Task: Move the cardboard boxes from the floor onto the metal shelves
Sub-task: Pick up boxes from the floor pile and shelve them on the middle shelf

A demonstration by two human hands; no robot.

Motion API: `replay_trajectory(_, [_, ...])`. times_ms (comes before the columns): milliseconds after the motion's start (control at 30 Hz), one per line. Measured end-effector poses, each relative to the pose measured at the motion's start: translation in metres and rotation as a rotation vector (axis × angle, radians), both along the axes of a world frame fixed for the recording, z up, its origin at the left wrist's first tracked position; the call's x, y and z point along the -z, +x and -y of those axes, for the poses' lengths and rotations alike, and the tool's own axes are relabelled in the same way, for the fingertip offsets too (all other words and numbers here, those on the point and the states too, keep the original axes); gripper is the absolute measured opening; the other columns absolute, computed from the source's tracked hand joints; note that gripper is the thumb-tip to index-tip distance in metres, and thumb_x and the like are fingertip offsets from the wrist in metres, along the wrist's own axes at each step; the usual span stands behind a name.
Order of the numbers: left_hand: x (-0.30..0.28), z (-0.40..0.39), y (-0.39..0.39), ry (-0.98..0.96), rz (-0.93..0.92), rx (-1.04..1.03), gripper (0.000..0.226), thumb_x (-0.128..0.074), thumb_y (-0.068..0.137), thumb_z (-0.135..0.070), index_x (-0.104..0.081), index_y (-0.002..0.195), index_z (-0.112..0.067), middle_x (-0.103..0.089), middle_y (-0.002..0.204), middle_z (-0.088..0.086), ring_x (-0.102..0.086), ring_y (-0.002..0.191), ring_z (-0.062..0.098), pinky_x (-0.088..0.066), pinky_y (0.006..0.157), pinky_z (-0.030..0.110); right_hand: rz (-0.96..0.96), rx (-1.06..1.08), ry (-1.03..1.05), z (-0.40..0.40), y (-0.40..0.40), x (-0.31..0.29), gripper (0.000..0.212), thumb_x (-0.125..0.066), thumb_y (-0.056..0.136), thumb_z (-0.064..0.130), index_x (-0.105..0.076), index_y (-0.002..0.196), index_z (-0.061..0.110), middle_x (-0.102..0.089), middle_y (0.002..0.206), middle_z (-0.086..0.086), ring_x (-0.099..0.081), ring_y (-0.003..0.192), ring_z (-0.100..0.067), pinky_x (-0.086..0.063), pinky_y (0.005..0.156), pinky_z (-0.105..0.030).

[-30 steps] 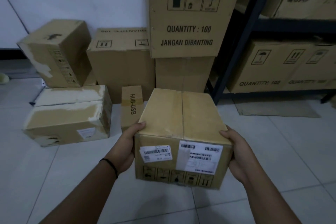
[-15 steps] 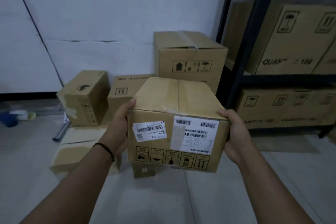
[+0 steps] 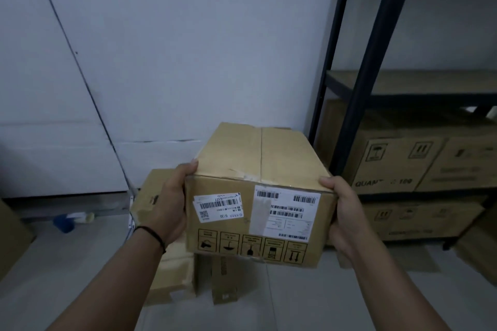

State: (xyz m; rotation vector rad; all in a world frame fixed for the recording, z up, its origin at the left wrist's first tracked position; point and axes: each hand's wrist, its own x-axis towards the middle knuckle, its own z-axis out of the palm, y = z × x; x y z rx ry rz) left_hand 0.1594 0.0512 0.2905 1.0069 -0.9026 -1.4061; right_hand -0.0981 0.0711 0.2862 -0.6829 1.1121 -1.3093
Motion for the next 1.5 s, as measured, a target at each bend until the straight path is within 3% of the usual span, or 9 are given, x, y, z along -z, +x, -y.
replay_trajectory(167, [-0.101, -0.017, 0.000, -0.040, -0.065, 0.098, 0.041, -0.042, 0.091, -0.035, -0.064, 0.116, -0.011, -0.072, 0.096, 0.016, -0.071, 0.080, 0.031, -0.058, 0.061, 0.037, 0.000, -0.004, -0.101, -0.018, 0.003, -0.095, 0.034, -0.046, 0.093, 0.025, -0.061, 0.122, 0.015, -0.072, 0.082, -0.008, -0.069, 0.070, -0.024, -0.052, 0.068, -0.037])
replay_trajectory(467, [-0.190, -0.054, 0.015, -0.137, -0.092, 0.113, 0.043, -0.038, 0.095, -0.032, -0.059, 0.124, -0.008, -0.071, 0.097, 0.016, -0.070, 0.079, 0.028, -0.059, 0.061, 0.035, -0.019, -0.008, -0.211, -0.053, 0.018, -0.180, 0.031, -0.047, 0.093, 0.026, -0.062, 0.119, 0.017, -0.073, 0.083, -0.007, -0.069, 0.075, -0.024, -0.051, 0.074, -0.040])
replay_trajectory(667, [-0.213, -0.071, 0.022, -0.199, -0.096, 0.156, 0.043, -0.039, 0.094, -0.034, -0.061, 0.121, -0.008, -0.070, 0.097, 0.018, -0.070, 0.080, 0.030, -0.059, 0.062, 0.037, -0.071, 0.010, -0.273, -0.081, 0.022, -0.205, 0.029, -0.048, 0.093, 0.028, -0.062, 0.116, 0.017, -0.072, 0.090, -0.008, -0.067, 0.082, -0.025, -0.050, 0.083, -0.045])
replay_trajectory(800, [-0.223, -0.079, 0.018, -0.255, -0.082, 0.191, 0.041, -0.037, 0.096, -0.033, -0.063, 0.115, -0.009, -0.072, 0.094, 0.016, -0.070, 0.080, 0.029, -0.059, 0.064, 0.036, -0.085, 0.041, -0.298, -0.101, 0.021, -0.215, 0.028, -0.049, 0.093, 0.030, -0.060, 0.118, 0.021, -0.072, 0.090, -0.009, -0.068, 0.080, -0.024, -0.051, 0.072, -0.039])
replay_trajectory(1067, [-0.233, -0.089, -0.004, -0.280, -0.078, 0.289, 0.044, -0.036, 0.097, -0.034, -0.062, 0.121, -0.007, -0.072, 0.098, 0.017, -0.070, 0.085, 0.029, -0.059, 0.068, 0.036, -0.086, 0.111, -0.356, -0.140, 0.002, -0.223, 0.037, -0.052, 0.089, 0.032, -0.059, 0.124, 0.024, -0.071, 0.105, -0.014, -0.067, 0.091, -0.029, -0.054, 0.078, -0.043])
replay_trajectory(1200, [-0.236, -0.094, -0.033, -0.275, -0.129, 0.378, 0.043, -0.034, 0.097, -0.031, -0.061, 0.122, -0.009, -0.072, 0.095, 0.014, -0.071, 0.082, 0.026, -0.059, 0.063, 0.034, -0.071, 0.161, -0.388, -0.160, -0.020, -0.225, 0.056, -0.058, 0.073, 0.036, -0.057, 0.126, 0.020, -0.068, 0.106, -0.017, -0.066, 0.091, -0.032, -0.052, 0.079, -0.046])
replay_trajectory(1367, [-0.241, -0.100, -0.087, -0.244, -0.165, 0.498, 0.042, -0.033, 0.097, -0.031, -0.063, 0.116, -0.009, -0.072, 0.092, 0.016, -0.071, 0.075, 0.027, -0.058, 0.057, 0.033, -0.060, 0.257, -0.383, -0.182, -0.068, -0.223, 0.036, -0.050, 0.091, 0.026, -0.058, 0.126, 0.018, -0.071, 0.100, -0.013, -0.069, 0.082, -0.026, -0.055, 0.073, -0.040])
replay_trajectory(1433, [-0.243, -0.101, -0.115, -0.225, -0.176, 0.517, 0.042, -0.035, 0.096, -0.031, -0.063, 0.117, -0.007, -0.071, 0.095, 0.018, -0.071, 0.076, 0.028, -0.058, 0.058, 0.035, -0.091, 0.306, -0.372, -0.189, -0.093, -0.223, 0.035, -0.050, 0.092, 0.027, -0.059, 0.125, 0.020, -0.072, 0.101, -0.012, -0.071, 0.083, -0.025, -0.055, 0.071, -0.039])
replay_trajectory(1500, [-0.243, -0.101, -0.149, -0.210, -0.190, 0.540, 0.045, -0.037, 0.095, -0.031, -0.059, 0.126, -0.007, -0.069, 0.104, 0.020, -0.070, 0.080, 0.031, -0.059, 0.060, 0.037, -0.081, 0.349, -0.361, -0.197, -0.123, -0.222, 0.040, -0.058, 0.086, 0.032, -0.059, 0.125, 0.022, -0.071, 0.107, -0.015, -0.070, 0.090, -0.030, -0.055, 0.079, -0.045])
